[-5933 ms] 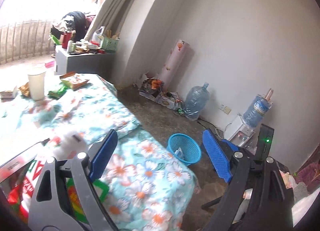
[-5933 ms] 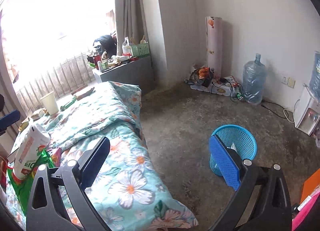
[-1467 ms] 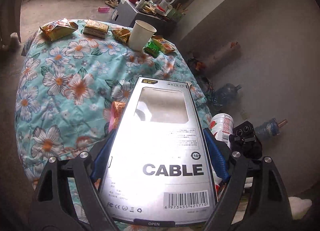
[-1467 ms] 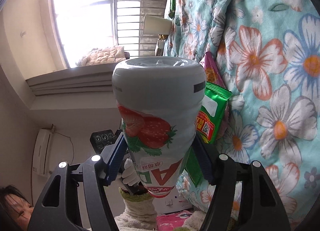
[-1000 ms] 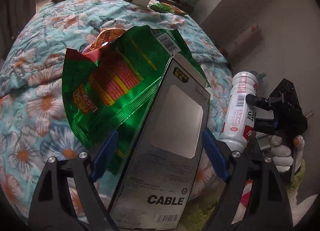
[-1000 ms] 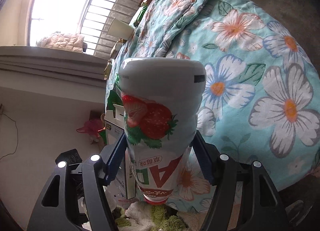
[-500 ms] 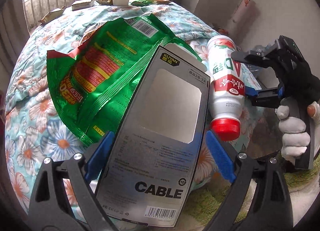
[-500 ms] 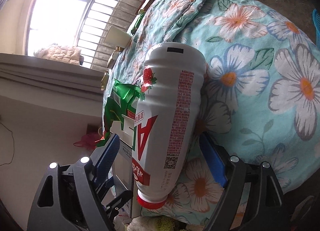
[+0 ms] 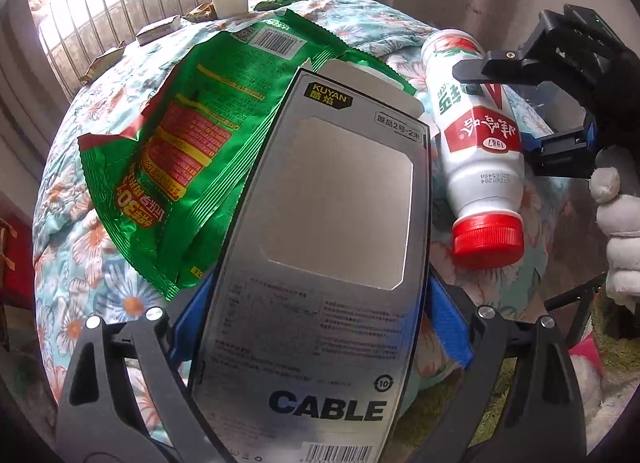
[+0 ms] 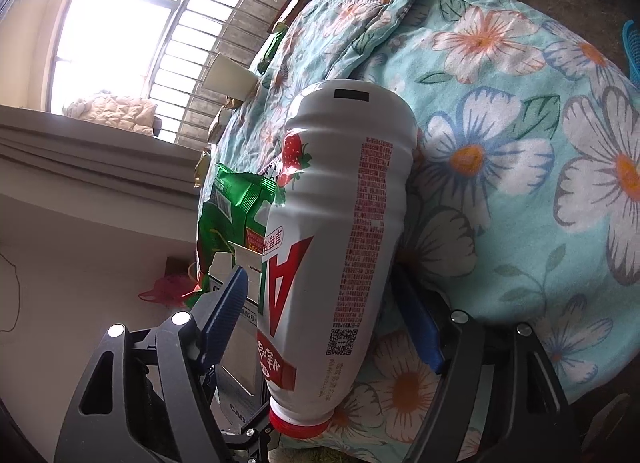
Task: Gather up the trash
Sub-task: 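Lift the ADE bottle and CABLE box and carry them toward the wastebasket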
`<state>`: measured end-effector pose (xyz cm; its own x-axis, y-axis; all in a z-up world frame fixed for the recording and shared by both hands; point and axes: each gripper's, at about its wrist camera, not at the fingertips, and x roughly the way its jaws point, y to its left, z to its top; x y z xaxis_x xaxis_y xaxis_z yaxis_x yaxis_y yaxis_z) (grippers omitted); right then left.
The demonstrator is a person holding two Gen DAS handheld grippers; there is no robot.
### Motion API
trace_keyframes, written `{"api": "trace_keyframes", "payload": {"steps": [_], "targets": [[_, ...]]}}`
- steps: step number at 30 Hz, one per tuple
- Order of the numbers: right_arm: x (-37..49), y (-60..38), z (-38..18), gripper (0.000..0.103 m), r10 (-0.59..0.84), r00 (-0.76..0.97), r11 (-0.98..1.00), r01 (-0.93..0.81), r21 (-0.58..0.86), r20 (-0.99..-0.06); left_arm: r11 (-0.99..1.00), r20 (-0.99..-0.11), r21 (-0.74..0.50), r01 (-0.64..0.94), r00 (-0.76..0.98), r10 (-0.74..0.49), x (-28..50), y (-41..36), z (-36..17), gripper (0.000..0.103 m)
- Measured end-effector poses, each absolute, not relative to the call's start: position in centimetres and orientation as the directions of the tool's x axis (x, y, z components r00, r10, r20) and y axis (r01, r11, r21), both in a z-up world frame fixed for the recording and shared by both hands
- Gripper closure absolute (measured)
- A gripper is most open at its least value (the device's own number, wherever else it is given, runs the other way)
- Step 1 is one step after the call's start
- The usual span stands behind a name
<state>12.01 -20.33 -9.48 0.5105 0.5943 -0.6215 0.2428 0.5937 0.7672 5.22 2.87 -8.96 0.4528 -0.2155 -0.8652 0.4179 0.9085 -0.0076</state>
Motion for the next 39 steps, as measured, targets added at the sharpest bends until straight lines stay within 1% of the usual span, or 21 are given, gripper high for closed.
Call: {"api": "trace_keyframes", "payload": {"steps": [3,9,15,24,39], "targets": [[11.8,-20.7,-9.8,0.037,0.596,0.517,0.583,0.246,0.774,-0.614,0.912,-0.863,-0.004,0.410,0.459,-0.210,5.3,2.9,-9.0,0.014],[11.2,-21.9,-10.0,0.038,0.619,0.532,0.546,0.238,0.803,-0.579,0.916,-0.860,0.003,0.401,0.468,-0.202,5.4,3.1,-8.6,0.020],[10.4,-23.7,-10.0,0.038,0.631,0.544,0.517,0.236,0.823,-0.553,0.918,-0.857,0.006,0.398,0.475,-0.200,5.0,3.2,-8.2,0.021],[9.0,-26.3,-9.2,0.039,0.616,0.585,0.494,0.235,0.837,-0.527,0.917,-0.850,0.016,0.399,0.488,-0.198,4.4,3.1,-7.6,0.022],[7.8,-27.5,-8.1,0.040,0.611,0.618,0.473,0.215,0.854,-0.494,0.916,-0.832,0.037,0.399,0.520,-0.192,3.9,2.9,-6.3,0.022]]}}
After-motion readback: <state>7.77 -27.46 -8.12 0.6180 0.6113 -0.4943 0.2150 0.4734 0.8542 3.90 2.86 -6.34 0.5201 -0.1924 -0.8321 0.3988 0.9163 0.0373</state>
